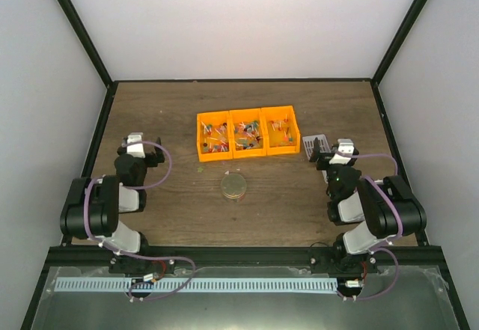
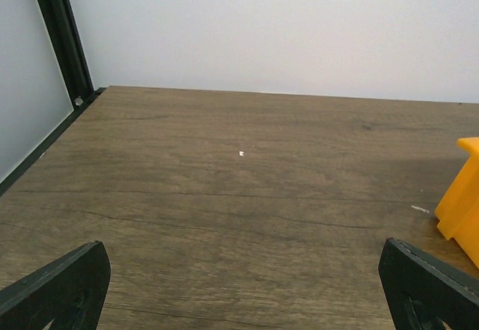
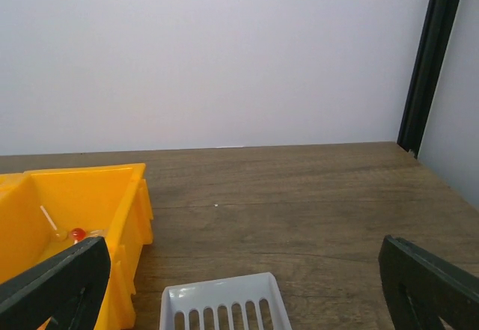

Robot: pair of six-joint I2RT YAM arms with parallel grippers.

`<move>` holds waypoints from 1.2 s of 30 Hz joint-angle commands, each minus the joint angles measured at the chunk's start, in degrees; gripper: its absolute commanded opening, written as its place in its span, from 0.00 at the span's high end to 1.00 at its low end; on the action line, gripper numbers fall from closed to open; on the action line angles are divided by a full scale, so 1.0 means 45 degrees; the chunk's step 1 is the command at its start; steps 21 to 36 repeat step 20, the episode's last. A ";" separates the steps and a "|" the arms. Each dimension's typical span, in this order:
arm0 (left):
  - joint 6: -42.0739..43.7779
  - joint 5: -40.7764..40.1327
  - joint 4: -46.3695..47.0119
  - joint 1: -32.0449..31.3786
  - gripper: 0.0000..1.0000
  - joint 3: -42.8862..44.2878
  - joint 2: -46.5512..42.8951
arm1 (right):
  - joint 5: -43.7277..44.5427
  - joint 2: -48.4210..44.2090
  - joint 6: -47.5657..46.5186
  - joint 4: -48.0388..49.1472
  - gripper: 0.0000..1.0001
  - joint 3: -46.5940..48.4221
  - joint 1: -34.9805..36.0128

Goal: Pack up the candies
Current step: Reset both arms

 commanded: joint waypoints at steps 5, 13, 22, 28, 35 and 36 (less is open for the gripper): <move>0.0265 -0.0443 0.0950 -0.0510 0.00 0.0420 0.0574 | 0.0862 0.0032 0.0124 -0.0094 0.00 0.0375 -0.0108; 0.0409 -0.0421 0.0810 -0.0614 0.00 0.0535 0.0622 | 0.0954 0.0095 0.0174 -0.0488 0.00 0.0620 -0.0110; 0.0516 -0.0656 0.0659 -0.0756 0.00 0.0622 0.0623 | 0.0992 0.0091 0.0184 -0.0540 0.00 0.0649 -0.0108; 0.0516 -0.0656 0.0659 -0.0756 0.00 0.0622 0.0623 | 0.0992 0.0091 0.0184 -0.0540 0.00 0.0649 -0.0108; 0.0516 -0.0656 0.0659 -0.0756 0.00 0.0622 0.0623 | 0.0992 0.0091 0.0184 -0.0540 0.00 0.0649 -0.0108; 0.0516 -0.0656 0.0659 -0.0756 0.00 0.0622 0.0623 | 0.0992 0.0091 0.0184 -0.0540 0.00 0.0649 -0.0108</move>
